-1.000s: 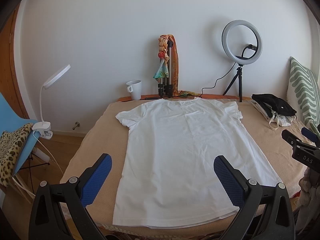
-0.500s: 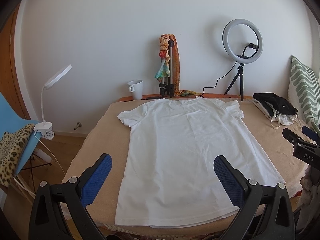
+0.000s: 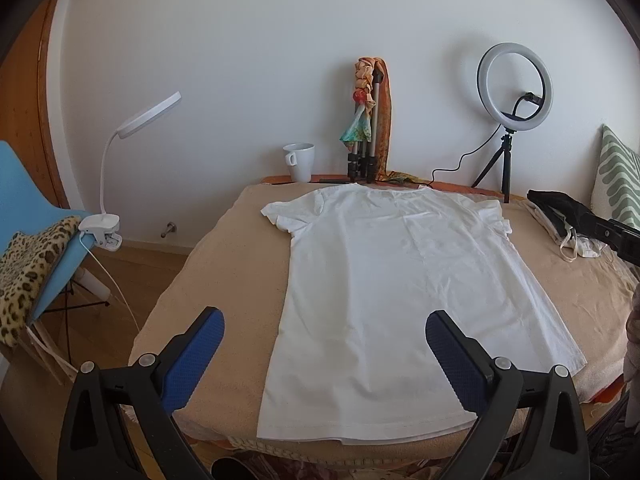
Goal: Fold small clothes
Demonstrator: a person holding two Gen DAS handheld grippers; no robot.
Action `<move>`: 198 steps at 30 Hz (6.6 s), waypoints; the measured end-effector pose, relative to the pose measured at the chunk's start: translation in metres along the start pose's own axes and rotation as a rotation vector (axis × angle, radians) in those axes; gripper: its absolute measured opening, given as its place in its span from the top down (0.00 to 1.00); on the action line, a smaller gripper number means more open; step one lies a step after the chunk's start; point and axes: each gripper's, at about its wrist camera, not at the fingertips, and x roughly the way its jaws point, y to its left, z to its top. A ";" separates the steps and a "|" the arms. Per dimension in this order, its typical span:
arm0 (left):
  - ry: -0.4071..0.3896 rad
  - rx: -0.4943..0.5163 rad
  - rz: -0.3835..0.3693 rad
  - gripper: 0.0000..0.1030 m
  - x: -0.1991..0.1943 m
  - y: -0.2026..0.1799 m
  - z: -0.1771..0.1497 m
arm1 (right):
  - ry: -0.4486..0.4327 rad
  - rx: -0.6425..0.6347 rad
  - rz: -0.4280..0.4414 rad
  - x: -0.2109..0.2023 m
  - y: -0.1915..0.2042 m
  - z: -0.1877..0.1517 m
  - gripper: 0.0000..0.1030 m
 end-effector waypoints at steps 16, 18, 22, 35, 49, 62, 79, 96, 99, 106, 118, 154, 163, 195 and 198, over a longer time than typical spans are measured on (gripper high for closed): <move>0.140 -0.209 -0.071 0.48 0.021 0.049 -0.045 | 0.070 -0.136 0.259 0.060 0.063 0.077 0.16; 0.167 -0.255 -0.099 0.52 0.026 0.057 -0.051 | 0.095 -0.126 0.299 0.073 0.072 0.085 0.22; 0.214 -0.316 -0.109 0.53 0.035 0.069 -0.064 | 0.147 -0.130 0.397 0.100 0.093 0.101 0.29; 0.294 -0.399 -0.078 0.60 0.061 0.085 -0.083 | 0.317 -0.108 0.551 0.208 0.172 0.134 0.35; 0.333 -0.427 -0.145 0.69 0.072 0.086 -0.088 | 0.448 -0.155 0.508 0.327 0.284 0.123 0.35; 0.308 -0.488 -0.159 0.98 0.072 0.096 -0.090 | 0.517 -0.232 0.442 0.386 0.326 0.102 0.35; 0.266 -0.495 -0.189 1.00 0.066 0.097 -0.082 | 0.554 -0.428 0.251 0.445 0.364 0.082 0.66; 0.263 -0.410 -0.108 1.00 0.066 0.098 -0.088 | 0.540 -0.375 0.262 0.447 0.351 0.091 0.94; 0.208 -0.402 -0.134 1.00 0.053 0.100 -0.080 | 0.539 -0.345 0.290 0.444 0.343 0.094 0.95; 0.148 -0.449 -0.256 1.00 0.039 0.098 -0.068 | 0.493 -0.202 0.366 0.432 0.304 0.125 0.95; 0.118 -0.229 -0.350 1.00 0.031 0.029 -0.043 | 0.404 -0.014 0.406 0.406 0.216 0.157 0.95; 0.202 0.071 -0.307 0.78 0.030 -0.045 -0.067 | 0.352 0.150 0.206 0.350 0.021 0.146 0.51; 0.168 0.141 -0.206 0.73 0.017 -0.052 -0.079 | 0.258 0.164 0.201 0.280 -0.034 0.167 0.48; 0.082 0.402 -0.430 0.67 0.018 -0.227 -0.079 | 0.265 0.116 0.173 0.145 -0.227 0.063 0.47; 0.104 0.426 -0.470 0.67 0.024 -0.247 -0.082 | 0.271 0.133 0.172 0.145 -0.241 0.057 0.47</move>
